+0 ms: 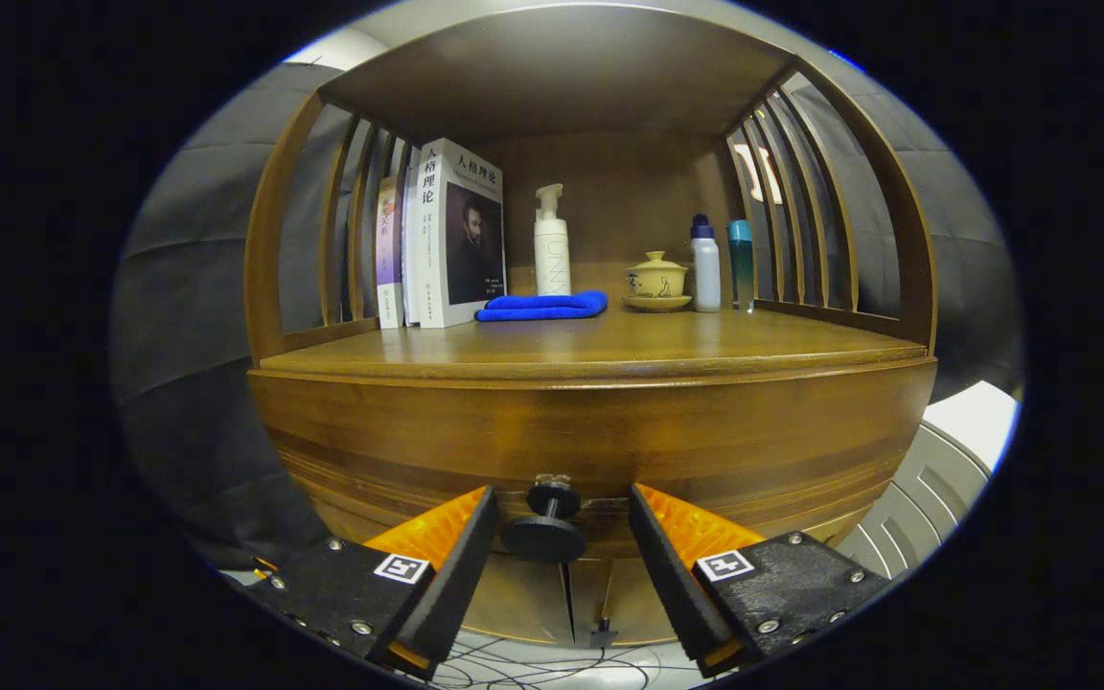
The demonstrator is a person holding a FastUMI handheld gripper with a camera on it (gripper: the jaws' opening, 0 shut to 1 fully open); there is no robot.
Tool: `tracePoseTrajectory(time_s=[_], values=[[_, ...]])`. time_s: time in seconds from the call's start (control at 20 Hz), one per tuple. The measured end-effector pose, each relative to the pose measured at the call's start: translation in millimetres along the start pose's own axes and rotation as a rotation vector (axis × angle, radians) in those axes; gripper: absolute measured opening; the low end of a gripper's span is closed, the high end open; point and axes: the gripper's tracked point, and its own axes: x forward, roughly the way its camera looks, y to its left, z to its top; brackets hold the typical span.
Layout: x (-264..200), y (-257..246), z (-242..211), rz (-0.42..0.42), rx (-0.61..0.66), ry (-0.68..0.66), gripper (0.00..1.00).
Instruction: Pull open the drawer, take out the items inside it, and place them on the countertop above the cabinet.
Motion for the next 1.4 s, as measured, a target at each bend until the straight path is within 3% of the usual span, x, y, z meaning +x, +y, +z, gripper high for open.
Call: tracePoseTrajectory(time_s=[0.25, 0.4, 0.55, 1.4], values=[[2.5, 10.8, -6.1, 0.008, 0.037, 0.035, 0.54], [2.0, 10.9, -7.3, -0.005, 0.035, 0.05, 0.47], [0.4, 10.5, -8.9, -0.014, -0.021, 0.068, 0.34], [-99.0, 17.0, -27.2, 0.008, -0.03, 0.021, 0.33]])
